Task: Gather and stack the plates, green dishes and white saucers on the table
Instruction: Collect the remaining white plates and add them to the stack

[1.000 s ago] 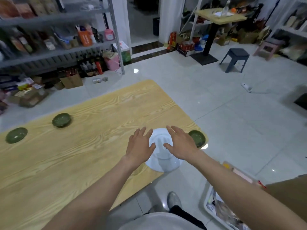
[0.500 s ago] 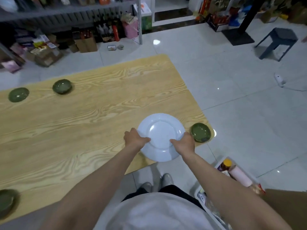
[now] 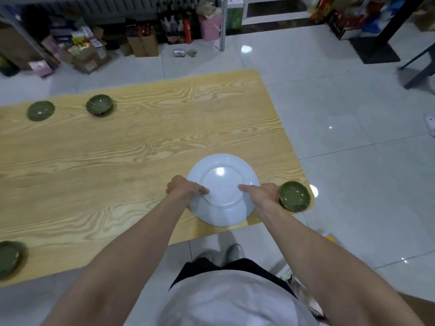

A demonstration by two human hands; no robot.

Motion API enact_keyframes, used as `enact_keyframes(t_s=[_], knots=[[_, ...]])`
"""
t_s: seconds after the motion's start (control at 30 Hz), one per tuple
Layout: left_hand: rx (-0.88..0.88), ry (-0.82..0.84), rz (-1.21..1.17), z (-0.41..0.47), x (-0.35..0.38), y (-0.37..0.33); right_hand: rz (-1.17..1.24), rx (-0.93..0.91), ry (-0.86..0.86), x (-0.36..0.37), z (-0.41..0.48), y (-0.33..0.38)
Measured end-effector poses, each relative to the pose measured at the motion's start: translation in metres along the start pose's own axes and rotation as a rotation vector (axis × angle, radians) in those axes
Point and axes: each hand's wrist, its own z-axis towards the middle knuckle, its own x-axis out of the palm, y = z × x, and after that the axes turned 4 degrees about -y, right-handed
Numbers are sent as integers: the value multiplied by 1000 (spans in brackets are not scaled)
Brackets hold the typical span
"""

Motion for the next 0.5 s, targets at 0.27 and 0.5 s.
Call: enact_keyframes(t_s=[0.27,0.5], knots=[[-23,-55,-52,1,-12,-2,-27,46,67,10,11,14],[46,-101,-278,-4,-27,-3,134,-55,167,23,0,41]])
